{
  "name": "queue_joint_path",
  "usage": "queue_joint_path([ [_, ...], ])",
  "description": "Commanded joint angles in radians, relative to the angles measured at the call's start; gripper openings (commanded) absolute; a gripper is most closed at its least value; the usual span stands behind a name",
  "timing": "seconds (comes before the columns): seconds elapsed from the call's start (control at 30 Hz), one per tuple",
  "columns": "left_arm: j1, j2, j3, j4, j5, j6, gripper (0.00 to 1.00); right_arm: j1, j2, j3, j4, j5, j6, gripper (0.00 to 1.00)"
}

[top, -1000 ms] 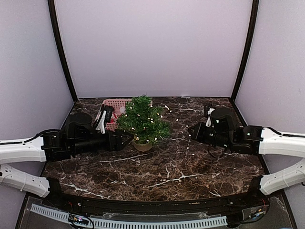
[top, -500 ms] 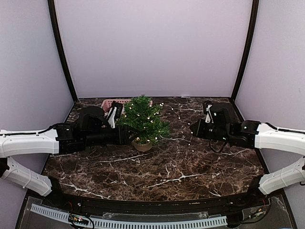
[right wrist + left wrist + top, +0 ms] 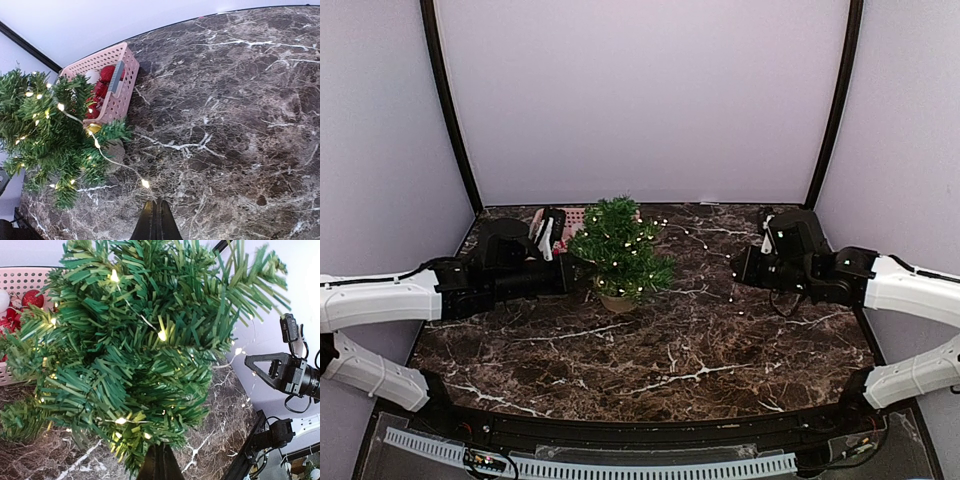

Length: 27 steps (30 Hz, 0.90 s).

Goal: Decorate the small christmas tree
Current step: Wrap the side of the string light in the gap of the branches.

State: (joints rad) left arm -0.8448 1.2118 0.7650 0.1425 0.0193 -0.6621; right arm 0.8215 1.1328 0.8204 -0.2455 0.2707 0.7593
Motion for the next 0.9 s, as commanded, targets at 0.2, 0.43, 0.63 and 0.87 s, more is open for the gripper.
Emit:
queue_joint_path([
  [0.2,0.093,-0.101,-0.030,-0.054,0.053,0.097,0.00,-0.152,-0.121,0.009,-0.136,0.029,-0.049,0.00],
  [0.43,0.129,-0.121,-0.032,-0.083,0.078,0.128,0.00,-0.225,-0.142,0.019,-0.173,0.004,-0.079,0.00],
  [0.63,0.148,-0.121,-0.035,-0.097,0.087,0.144,0.00,-0.306,-0.139,0.025,-0.228,0.031,-0.117,0.00],
  [0.87,0.172,-0.121,-0.035,-0.106,0.107,0.156,0.00,-0.378,-0.180,0.046,-0.255,0.013,-0.149,0.00],
])
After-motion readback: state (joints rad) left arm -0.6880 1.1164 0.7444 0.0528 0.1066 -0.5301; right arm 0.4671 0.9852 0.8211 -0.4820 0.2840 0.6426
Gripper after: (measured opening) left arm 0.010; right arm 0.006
